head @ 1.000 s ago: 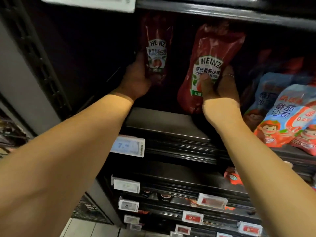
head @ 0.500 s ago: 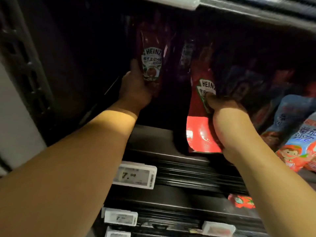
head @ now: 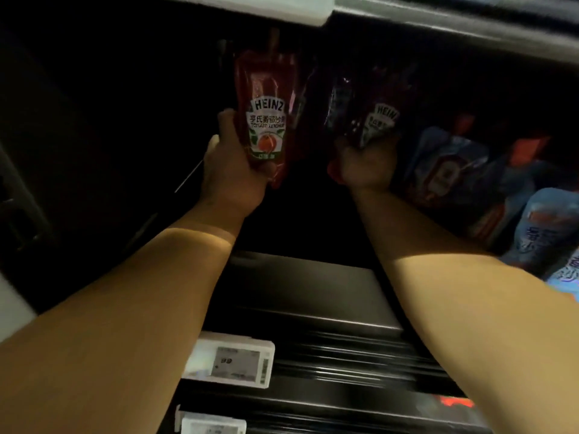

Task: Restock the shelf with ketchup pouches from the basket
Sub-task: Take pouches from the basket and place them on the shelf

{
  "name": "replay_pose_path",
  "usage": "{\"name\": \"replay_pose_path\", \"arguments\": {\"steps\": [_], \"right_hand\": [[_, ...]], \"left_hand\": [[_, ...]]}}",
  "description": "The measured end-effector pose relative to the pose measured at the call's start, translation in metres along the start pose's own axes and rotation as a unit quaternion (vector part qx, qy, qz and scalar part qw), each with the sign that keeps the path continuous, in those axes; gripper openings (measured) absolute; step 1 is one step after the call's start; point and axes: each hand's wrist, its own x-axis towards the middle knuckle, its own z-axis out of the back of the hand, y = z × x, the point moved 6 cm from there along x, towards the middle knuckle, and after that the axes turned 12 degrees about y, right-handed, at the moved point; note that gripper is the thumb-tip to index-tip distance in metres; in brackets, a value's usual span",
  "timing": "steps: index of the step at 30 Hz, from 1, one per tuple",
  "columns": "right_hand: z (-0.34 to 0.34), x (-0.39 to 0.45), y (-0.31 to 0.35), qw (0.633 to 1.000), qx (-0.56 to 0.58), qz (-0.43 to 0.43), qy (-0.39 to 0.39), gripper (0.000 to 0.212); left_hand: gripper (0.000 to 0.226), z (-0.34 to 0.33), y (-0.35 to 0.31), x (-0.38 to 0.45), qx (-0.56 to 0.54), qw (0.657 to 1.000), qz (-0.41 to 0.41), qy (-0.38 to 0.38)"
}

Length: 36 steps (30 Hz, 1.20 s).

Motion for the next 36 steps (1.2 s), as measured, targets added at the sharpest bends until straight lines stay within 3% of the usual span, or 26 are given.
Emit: {"name": "replay_pose_path", "arguments": {"steps": [3, 6, 10, 15, 19, 23, 29, 36], "right_hand": [[-0.005, 0.009, -0.008, 0.998, -0.066, 0.009, -0.008, 0.109], [-0.007, 0.012, -0.009, 0.997, -0.069, -0.009, -0.021, 0.099], [-0.011, 0.011, -0.007, 0.997, -0.065, 0.020, -0.019, 0.081], [-0.005, 0.011, -0.011, 0.997, 0.047, 0.048, -0.040, 0.071], [-0.006, 0.014, -0.006, 0.996, 0.002, 0.090, 0.019, 0.054], [-0.003, 0.005, -0.005, 0.994, 0.074, 0.045, -0.060, 0.071], [-0.007, 0.007, -0.006, 0.992, 0.113, 0.048, -0.036, 0.072], [0.003, -0.009, -0.004, 0.996, -0.043, 0.042, -0.059, 0.087]], "left_hand": [[0.098, 0.005, -0.006, -0.005, -0.010, 0.998, -0.044, -0.034], [0.100, 0.009, -0.018, -0.009, 0.021, 0.994, -0.093, -0.045], [0.099, -0.006, -0.033, -0.009, 0.106, 0.988, -0.108, 0.021], [0.101, -0.039, -0.047, 0.007, 0.204, 0.972, -0.096, 0.072], [0.106, -0.070, -0.051, 0.029, 0.208, 0.973, -0.068, 0.076], [0.101, -0.096, -0.046, 0.043, 0.157, 0.981, -0.080, 0.087], [0.101, -0.111, -0.032, 0.054, 0.184, 0.974, -0.047, 0.120], [0.081, -0.108, -0.038, 0.050, 0.149, 0.972, -0.095, 0.155]]}}
